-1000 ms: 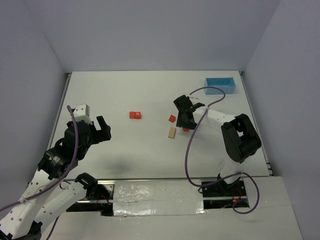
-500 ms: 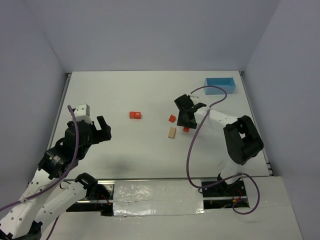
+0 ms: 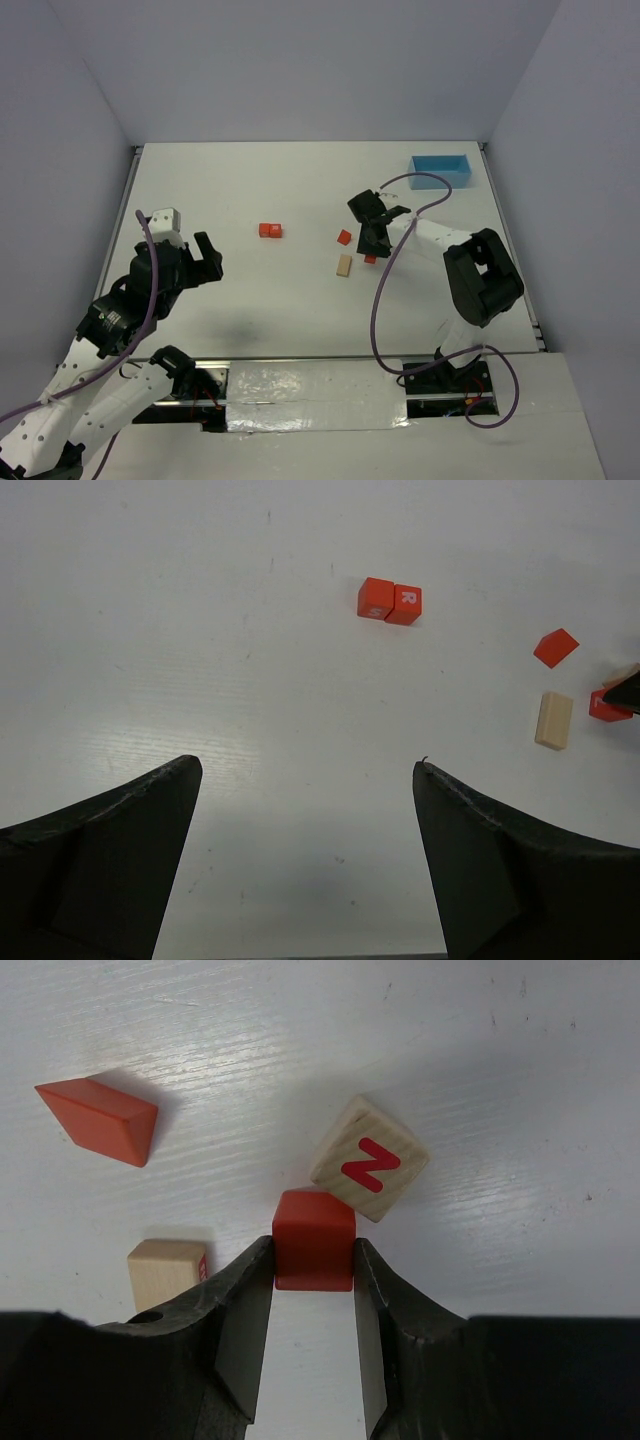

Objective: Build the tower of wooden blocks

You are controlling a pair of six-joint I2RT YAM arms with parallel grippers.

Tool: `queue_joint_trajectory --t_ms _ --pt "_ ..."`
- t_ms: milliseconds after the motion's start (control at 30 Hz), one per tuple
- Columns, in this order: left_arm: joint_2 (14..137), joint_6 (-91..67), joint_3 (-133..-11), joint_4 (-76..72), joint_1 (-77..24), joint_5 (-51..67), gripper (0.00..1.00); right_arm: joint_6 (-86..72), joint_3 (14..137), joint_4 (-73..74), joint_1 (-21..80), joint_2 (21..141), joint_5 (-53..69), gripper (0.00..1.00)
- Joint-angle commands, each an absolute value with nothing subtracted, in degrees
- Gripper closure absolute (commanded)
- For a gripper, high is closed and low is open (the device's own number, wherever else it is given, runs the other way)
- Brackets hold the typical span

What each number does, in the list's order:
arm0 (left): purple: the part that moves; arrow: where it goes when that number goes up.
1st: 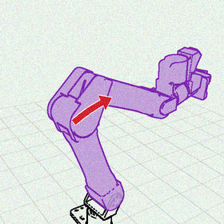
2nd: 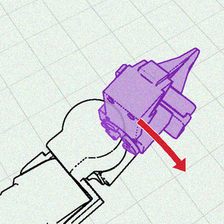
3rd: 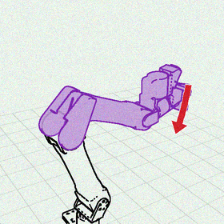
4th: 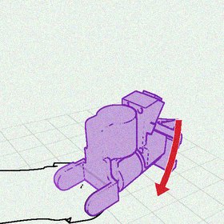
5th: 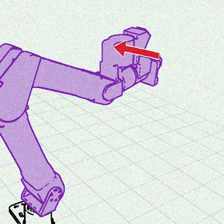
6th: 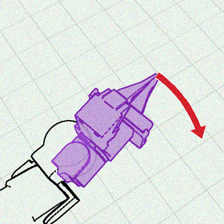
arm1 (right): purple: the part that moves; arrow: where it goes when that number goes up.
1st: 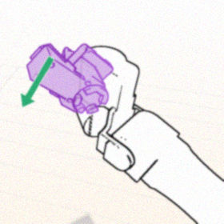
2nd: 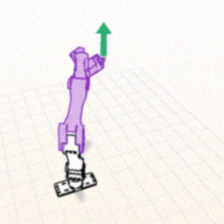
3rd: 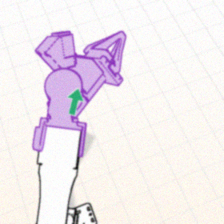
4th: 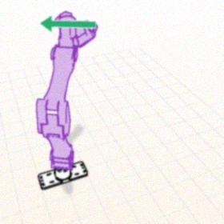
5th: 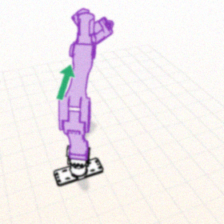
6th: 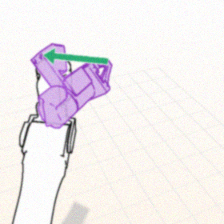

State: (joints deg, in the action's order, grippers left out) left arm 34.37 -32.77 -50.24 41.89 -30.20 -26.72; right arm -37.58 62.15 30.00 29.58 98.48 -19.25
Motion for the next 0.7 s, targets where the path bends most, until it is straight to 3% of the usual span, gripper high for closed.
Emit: queue_joint_trajectory --t_ms 0,267,667 --pt "34.6 -31.2 -50.2 39.5 -30.1 -26.6 0.01 -37.4 63.7 29.5 30.0 96.4 -19.2 0.79" --pt "34.5 -31.4 -50.2 39.6 -30.1 -26.9 0.00 -38.7 75.9 32.0 38.6 95.8 -19.4 0.77" --pt "33.4 -31.7 -50.3 40.0 -30.2 -27.7 0.00 -42.5 116.3 40.9 46.1 124.6 -19.8 0.79"
